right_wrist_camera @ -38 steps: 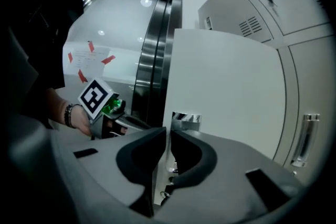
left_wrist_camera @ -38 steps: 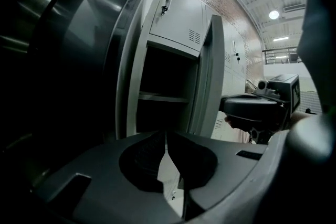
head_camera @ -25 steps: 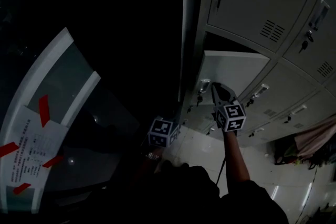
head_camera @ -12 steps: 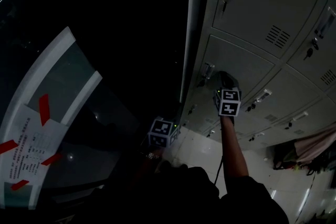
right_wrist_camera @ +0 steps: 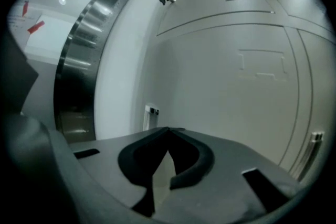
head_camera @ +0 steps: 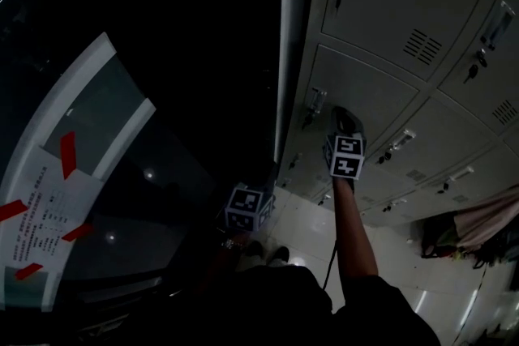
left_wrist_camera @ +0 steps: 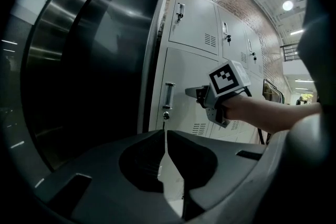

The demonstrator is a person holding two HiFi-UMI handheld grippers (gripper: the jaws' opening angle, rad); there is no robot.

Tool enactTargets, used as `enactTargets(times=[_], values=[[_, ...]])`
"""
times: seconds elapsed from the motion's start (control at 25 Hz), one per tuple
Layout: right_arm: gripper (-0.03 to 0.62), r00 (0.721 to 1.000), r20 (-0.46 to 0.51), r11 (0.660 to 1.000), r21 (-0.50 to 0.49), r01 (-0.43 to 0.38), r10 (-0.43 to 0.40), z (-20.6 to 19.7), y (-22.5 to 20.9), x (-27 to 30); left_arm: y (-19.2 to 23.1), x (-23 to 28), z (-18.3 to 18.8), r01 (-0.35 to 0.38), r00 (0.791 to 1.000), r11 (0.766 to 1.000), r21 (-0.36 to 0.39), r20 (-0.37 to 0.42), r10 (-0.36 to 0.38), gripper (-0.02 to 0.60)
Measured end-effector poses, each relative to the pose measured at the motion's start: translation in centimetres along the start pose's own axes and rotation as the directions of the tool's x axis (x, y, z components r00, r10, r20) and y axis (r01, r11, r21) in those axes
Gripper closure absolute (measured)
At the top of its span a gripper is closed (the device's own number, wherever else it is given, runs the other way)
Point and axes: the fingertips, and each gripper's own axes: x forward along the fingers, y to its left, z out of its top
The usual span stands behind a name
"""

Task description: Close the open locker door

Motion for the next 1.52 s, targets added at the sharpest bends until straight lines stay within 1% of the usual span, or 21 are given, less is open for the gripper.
enactTargets(times=[0.08,0.16,0.24,0.32,0.36,0.48,0.56,0.64,0.72,0.8,0.88,0.96,1.08,1.32,1.52], values=[[0.589,0.999,-0.003,0.999,0.025,-0.032,0.032,-1.7,1.4,-2.2,-0.7,-0.8,-1.4,-0.004,1.0,1.0,0.011,-0.027,0.005,0.577],[0.589,0.998,-0.017,0.996,0.064,-0.063,0.064,-3.9,3.0,-5.1,-1.9,-1.3,-2.3,0.014,0.999,1.0,0.019,-0.049,-0.013,0.577],[0.589,0.997,-0.024,0.986,0.149,-0.074,0.079,-5.9,4.5,-9.2,-3.5,-2.2,-2.7,0.056,0.997,0.998,0.016,-0.057,-0.055,0.577],[0.589,0.997,-0.025,0.971,0.233,-0.062,0.07,-7.7,5.7,-13.9,-5.8,-3.1,-2.9,0.115,0.992,0.993,0.014,-0.049,-0.114,0.577],[0.589,0.998,-0.027,0.965,0.257,-0.052,0.061,-8.4,6.6,-16.1,-6.8,-3.8,-3.0,0.145,0.989,0.989,0.014,-0.042,-0.144,0.577],[0.589,0.998,-0.046,0.962,0.272,-0.017,0.031,-9.5,9.7,-20.6,-8.7,-6.2,-2.8,0.218,0.976,0.976,0.009,-0.014,-0.218,0.577],[0.589,0.997,-0.074,0.96,0.281,-0.013,0.035,-9.9,12.2,-22.9,-9.5,-8.4,-2.9,0.249,0.969,0.969,0.004,-0.004,-0.249,0.577],[0.589,0.994,-0.105,0.96,0.28,-0.004,0.035,-10.5,14.4,-25.5,-10.5,-10.6,-3.8,0.273,0.962,0.962,0.002,-0.016,-0.273,0.577],[0.589,0.99,-0.137,0.959,0.282,0.026,0.013,-11.2,15.5,-27.8,-12.0,-12.3,-5.3,0.301,0.953,0.953,0.016,-0.052,-0.3,0.577],[0.589,0.988,-0.154,0.954,0.294,0.053,-0.008,-11.6,16.0,-29.9,-13.5,-13.6,-6.2,0.332,0.941,0.943,0.024,-0.078,-0.329,0.577],[0.589,0.987,-0.162,0.952,0.298,0.071,-0.023,-11.7,16.0,-31.7,-14.8,-14.7,-6.2,0.358,0.932,0.933,0.028,-0.079,-0.355,0.577],[0.589,0.985,-0.173,0.948,0.309,0.074,-0.02,-12.0,16.0,-33.1,-16.0,-15.4,-6.0,0.371,0.927,0.927,0.052,-0.074,-0.367,0.577],[0.589,0.987,-0.162,0.95,0.306,0.067,-0.018,-12.3,15.8,-34.7,-17.3,-16.1,-5.8,0.375,0.926,0.923,0.082,-0.068,-0.37,0.577],[0.589,0.988,-0.151,0.952,0.303,0.044,0.002,-12.3,15.1,-36.9,-19.0,-16.8,-5.6,0.365,0.931,0.927,0.082,-0.061,-0.361,0.577],[0.589,0.992,-0.124,0.948,0.319,0.019,0.022,-12.3,14.4,-37.9,-21.3,-17.4,-5.5,0.376,0.926,0.922,0.095,-0.058,-0.372,0.577]])
